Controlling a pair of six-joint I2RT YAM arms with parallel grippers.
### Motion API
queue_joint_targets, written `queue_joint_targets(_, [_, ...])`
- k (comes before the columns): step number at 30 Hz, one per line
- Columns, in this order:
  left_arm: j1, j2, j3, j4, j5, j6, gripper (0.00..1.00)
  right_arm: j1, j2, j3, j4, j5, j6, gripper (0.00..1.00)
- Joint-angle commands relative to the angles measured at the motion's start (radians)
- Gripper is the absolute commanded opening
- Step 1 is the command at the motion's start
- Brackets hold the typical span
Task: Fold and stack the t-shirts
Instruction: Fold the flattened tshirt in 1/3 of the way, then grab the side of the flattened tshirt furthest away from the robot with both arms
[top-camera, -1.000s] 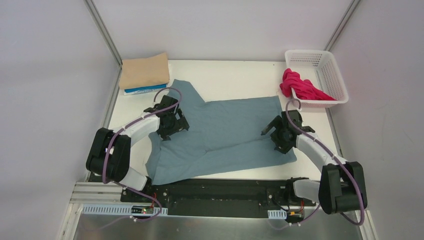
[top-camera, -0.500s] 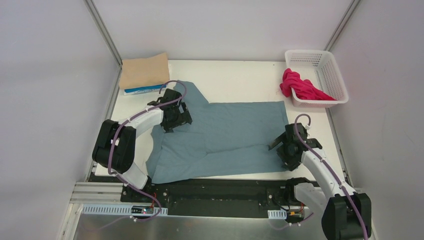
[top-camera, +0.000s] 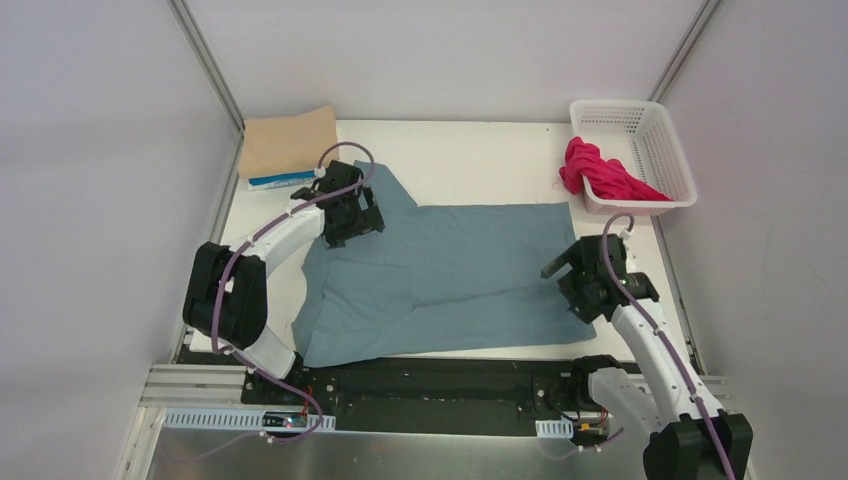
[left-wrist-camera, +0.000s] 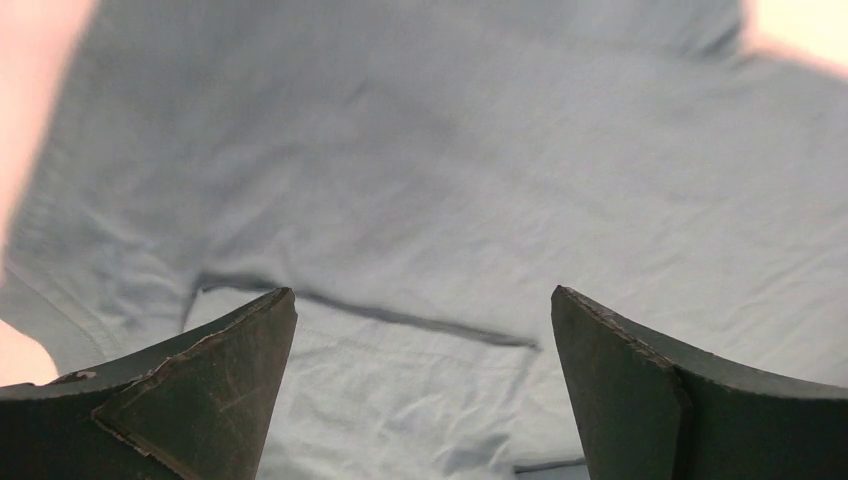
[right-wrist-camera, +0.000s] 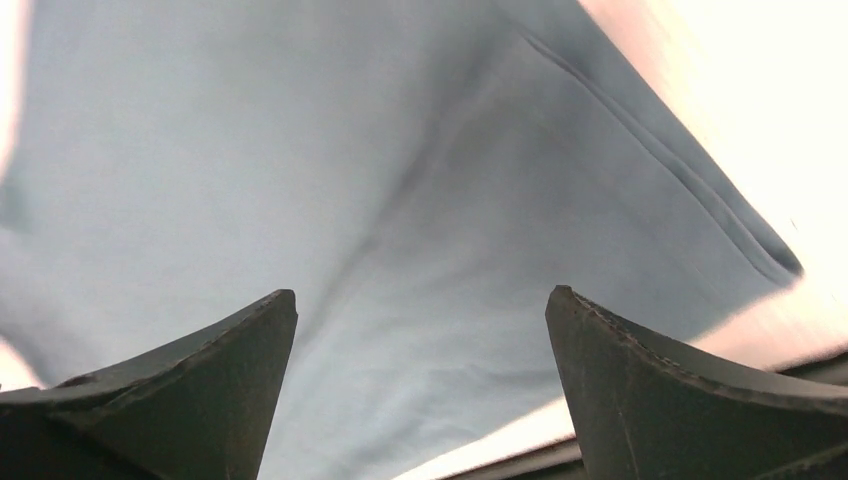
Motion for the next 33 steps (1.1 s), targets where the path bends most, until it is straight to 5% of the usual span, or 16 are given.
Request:
queue_joint_targets(1, [0.009, 0.0, 0.224, -0.054, -0.108, 0.049, 0.99, -0.004, 0.008, 0.133, 0.157, 0.063, -0.083, 1.0])
queue_joint_targets(9, [0.064, 0.442, 0.871, -0.198, -0.093, 0.219, 0.99, -0.006, 0.092, 0.189, 0.415, 0.103, -0.153, 1.0])
queue_joint_targets(16, [0.091, 0.733, 1.237, -0.231, -0.22, 0.336, 0.98, -0.006, 0.157, 0.195, 0.439, 0.147, -0.208, 1.0])
queue_joint_targets(24, [0.109, 0.928, 1.341, -0.231, -0.216, 0.318, 0.92, -0.007, 0.208, 0.195, 0.433, 0.153, -0.225, 1.0])
queue_joint_targets(33, [0.154, 0.981, 1.297, -0.234, -0.147, 0.221, 0.74, -0.007, 0.234, 0.196, 0.417, 0.153, -0.24, 1.0])
